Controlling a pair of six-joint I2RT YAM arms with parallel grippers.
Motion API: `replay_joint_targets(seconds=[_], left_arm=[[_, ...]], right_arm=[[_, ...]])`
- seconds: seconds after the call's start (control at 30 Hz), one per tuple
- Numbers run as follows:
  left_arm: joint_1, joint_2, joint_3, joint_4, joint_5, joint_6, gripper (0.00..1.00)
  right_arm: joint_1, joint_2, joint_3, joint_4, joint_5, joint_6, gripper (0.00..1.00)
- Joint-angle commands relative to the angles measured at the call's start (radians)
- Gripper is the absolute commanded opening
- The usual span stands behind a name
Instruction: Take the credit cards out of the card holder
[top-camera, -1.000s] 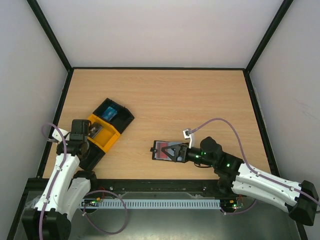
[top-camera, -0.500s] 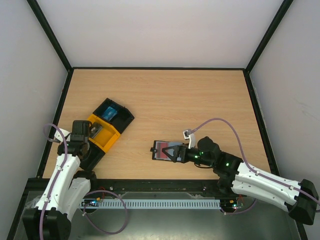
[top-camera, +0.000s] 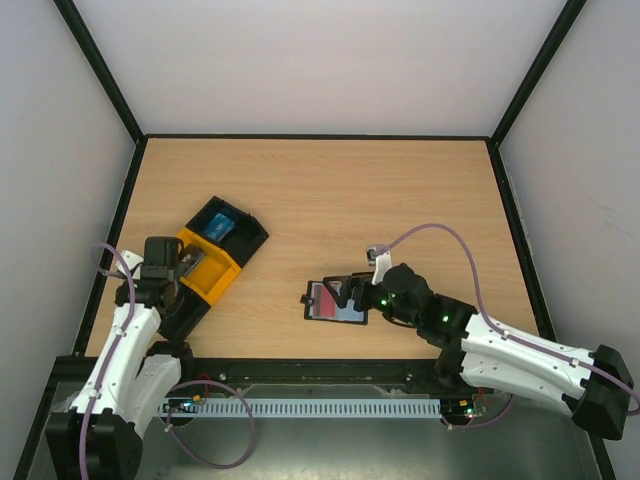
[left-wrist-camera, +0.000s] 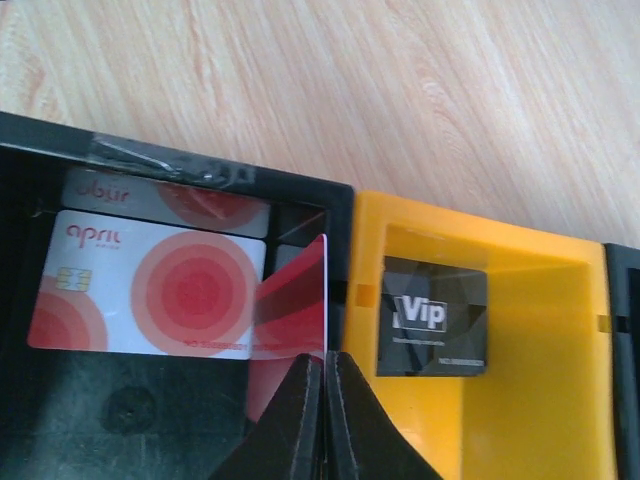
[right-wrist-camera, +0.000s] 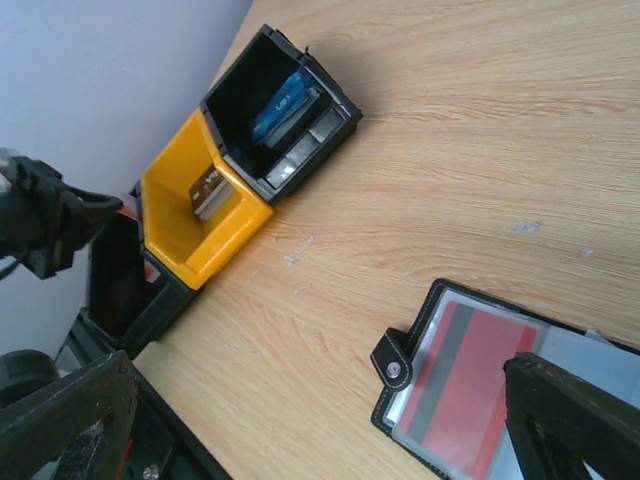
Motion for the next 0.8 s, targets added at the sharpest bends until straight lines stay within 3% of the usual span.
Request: replay_joint_targets(seconds=[0.0,0.3,0.77], left_arm=[[0.004,0.018,0.058,0.082,0.070,0.047,0.03],[-0.014,0.051,0.029,0.229,0.137,0.046,0.03],[-0.034,0.105,0.038,0.121,-0.013,0.007,0.03]], right_arm=[[-0.003,0.049,0.036,0.012,0.031,-0.064,0.98],[-0.003,0.096,0.005,0.083,-0.014,-0.067,0.98],[-0.003,0.076,-0.004,0.083,-0.014,-0.096,0.98]])
